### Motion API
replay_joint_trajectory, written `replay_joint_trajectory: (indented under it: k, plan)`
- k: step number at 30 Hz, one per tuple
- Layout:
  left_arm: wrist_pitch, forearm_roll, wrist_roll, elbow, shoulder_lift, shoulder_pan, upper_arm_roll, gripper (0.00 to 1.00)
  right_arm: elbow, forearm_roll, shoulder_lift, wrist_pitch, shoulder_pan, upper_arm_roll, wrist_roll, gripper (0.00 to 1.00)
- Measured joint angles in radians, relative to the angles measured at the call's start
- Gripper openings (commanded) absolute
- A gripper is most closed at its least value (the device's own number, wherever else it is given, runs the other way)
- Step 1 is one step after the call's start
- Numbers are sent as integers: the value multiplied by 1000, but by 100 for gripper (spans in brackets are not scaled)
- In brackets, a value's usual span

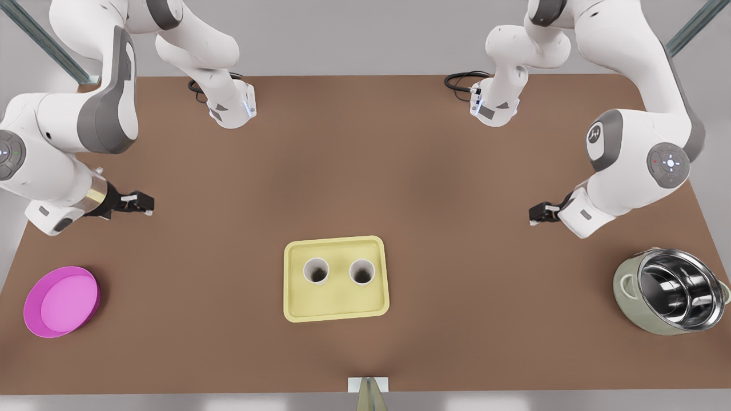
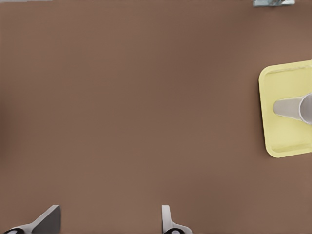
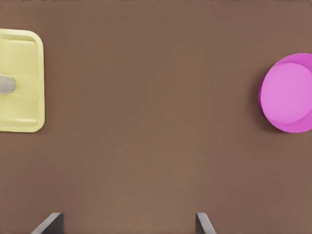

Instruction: Use the left arm to pick up the white IKEA cup from the tray and place it on the middle-left position; use the right arm to pick up the white IKEA cup from the tray and place it on the middle-right position

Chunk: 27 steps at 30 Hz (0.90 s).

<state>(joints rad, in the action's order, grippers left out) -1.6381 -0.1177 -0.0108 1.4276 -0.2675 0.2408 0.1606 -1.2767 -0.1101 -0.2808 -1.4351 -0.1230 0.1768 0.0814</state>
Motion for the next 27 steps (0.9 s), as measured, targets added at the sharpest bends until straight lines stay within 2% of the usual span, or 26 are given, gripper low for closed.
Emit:
replay_joint_trajectory:
  k: [3, 7, 12, 16, 27]
  plan:
    - [-28, 2, -4, 5, -5, 4, 0, 100, 0, 0, -21, -12, 13, 9, 6, 100]
    - [-50, 3, -9, 18, -19, 4, 0, 100, -1, 3, -117, -56, 196, 13, -30, 100]
    - [-70, 23, -13, 21, -46, 24, -1, 100, -1, 5, -269, -192, 347, 18, -134, 100]
    - [-106, 38, -8, 15, -105, 90, -1, 100, 0, 6, -369, -343, 369, 58, -228, 100]
    - [-148, 43, 9, 16, -123, 101, -1, 100, 8, 6, -510, -666, 399, 64, -403, 100]
